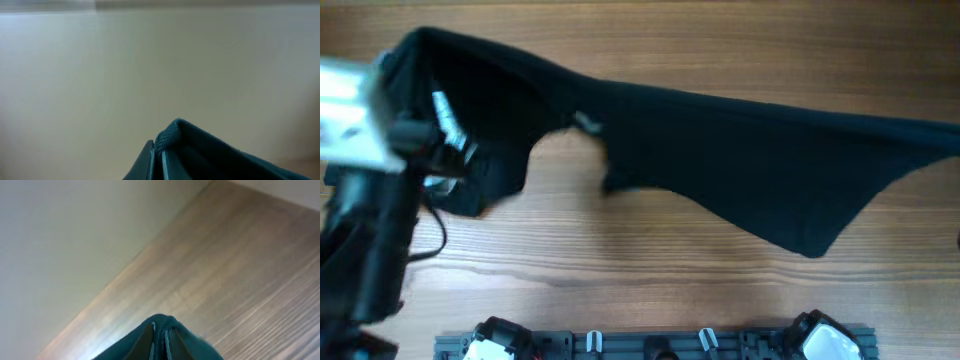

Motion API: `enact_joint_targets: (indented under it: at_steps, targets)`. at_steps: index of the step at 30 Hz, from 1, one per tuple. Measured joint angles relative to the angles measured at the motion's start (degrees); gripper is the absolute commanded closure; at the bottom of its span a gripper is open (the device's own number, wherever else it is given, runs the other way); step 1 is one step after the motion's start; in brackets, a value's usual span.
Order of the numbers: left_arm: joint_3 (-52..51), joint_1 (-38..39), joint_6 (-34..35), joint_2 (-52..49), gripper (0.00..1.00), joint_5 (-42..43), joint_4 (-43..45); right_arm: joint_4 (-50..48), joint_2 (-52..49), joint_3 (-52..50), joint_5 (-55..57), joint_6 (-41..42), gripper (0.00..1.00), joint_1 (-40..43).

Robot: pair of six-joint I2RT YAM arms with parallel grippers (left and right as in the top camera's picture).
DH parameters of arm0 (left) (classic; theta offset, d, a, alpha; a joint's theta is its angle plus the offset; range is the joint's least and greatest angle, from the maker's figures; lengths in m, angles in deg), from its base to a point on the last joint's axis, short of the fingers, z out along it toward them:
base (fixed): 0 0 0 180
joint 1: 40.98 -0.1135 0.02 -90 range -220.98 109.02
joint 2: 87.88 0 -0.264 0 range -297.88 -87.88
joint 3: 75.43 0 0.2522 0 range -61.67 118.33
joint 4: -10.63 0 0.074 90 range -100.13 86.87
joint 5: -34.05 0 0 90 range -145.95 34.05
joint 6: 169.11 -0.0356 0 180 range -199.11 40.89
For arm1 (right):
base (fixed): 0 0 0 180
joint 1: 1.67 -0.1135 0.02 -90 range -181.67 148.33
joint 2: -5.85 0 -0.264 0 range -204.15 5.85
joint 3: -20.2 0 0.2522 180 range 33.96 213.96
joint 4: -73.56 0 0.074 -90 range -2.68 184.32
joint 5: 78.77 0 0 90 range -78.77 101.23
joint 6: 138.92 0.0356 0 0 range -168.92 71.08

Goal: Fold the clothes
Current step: 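Lift the T-shirt with both grippers and lay it flat on the table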

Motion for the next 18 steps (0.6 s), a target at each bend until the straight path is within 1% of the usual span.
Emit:
enact_joint_targets:
  at_steps: [3,6,7,9,11,12,13,14,15,16,17,18]
  targets:
    - [0.0,0.0,-0.74,0.2,0.96,-0.55,-0.13,0.37,-0.28,0.48,-0.42,0.02,0.96,-0.02]
    - [0.0,0.0,-0.79,-2.75,0.96,-0.7,-0.31,-0.83,-2.51,0.5,-3.26,0.17,0.96,0.0]
    - [0.0,0.0,-0.79,-4.57,0.96,-0.96,-0.28,-1.6,-3.56,0.52,-5.55,0.2,0.95,-0.02]
    - [0.09,0.0,-0.85,-11.61,0.96,-1.44,1.36,-4.66,-8.41,0.59,-8.46,0.72,0.96,-0.02]
    - [0.2,0.04,-1.03,-19.45,0.96,-1.62,7.17,-8.44,-12.37,0.63,-11.43,1.77,0.96,-0.17]
    - [0.55,0.04,-1.09,-23.96,0.96,-1.57,10.78,-13.03,-15.58,0.63,-13.6,2.67,0.96,-0.7]
    - [1.64,0.04,-1.2,-30.71,0.96,-0.68,14.36,-18.23,-19.06,0.63,-15.69,4.35,0.96,-1.49]
    - [2.86,0.04,-1.2,-35.85,0.96,0.15,15.45,-24.0,-21.7,0.35,-17.46,5.75,0.95,-2.36]
    - [6.6,0.04,-1.16,-42.23,0.96,1.33,15.96,-30.88,-24.15,0.13,-19.63,7.5,0.96,-3.23]
    - [8.44,0.07,-1.14,-44.92,0.96,1.79,16.57,-38.95,-26.32,-0.02,-22.21,9.64,0.96,-4.22]
    - [17.07,0.07,-1.18,-53.46,0.96,3.1,14.47,-42.34,-27.06,-0.11,-23.63,11.02,0.96,-4.61]
    - [22.77,0.04,-1.49,-56.72,0.96,3.69,11.19,-45.29,-27.26,-0.2,-24.9,12.17,0.96,-4.9]
